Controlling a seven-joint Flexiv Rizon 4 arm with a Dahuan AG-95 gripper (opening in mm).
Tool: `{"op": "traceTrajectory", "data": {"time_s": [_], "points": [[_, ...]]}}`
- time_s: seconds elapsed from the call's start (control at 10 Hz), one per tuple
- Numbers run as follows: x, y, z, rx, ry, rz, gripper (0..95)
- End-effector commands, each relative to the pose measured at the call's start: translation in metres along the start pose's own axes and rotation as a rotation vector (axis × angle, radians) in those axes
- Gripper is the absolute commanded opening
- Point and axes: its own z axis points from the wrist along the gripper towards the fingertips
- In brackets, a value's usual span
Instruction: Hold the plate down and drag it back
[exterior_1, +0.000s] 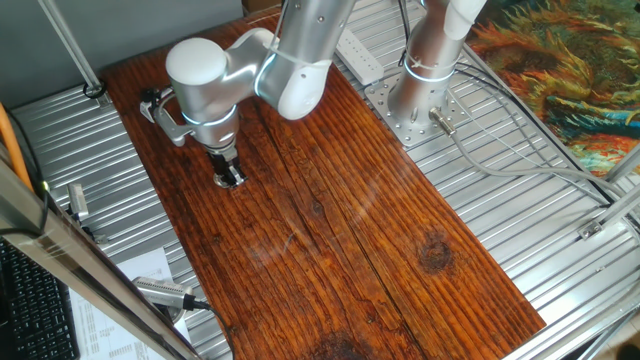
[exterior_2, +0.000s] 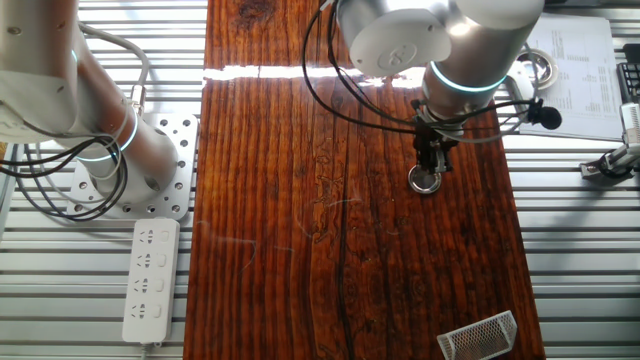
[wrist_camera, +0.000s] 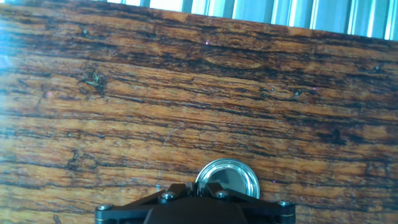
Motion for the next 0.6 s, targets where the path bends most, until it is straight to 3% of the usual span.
{"op": "traceTrajectory", "data": {"time_s": [0.1,0.6], "points": [[-0.0008,-0.0004,0.0010,0.005,-0.004,-0.002,0.0],[-0.0008,-0.0004,0.0010,0.001,-0.004,-0.017,0.0]]}}
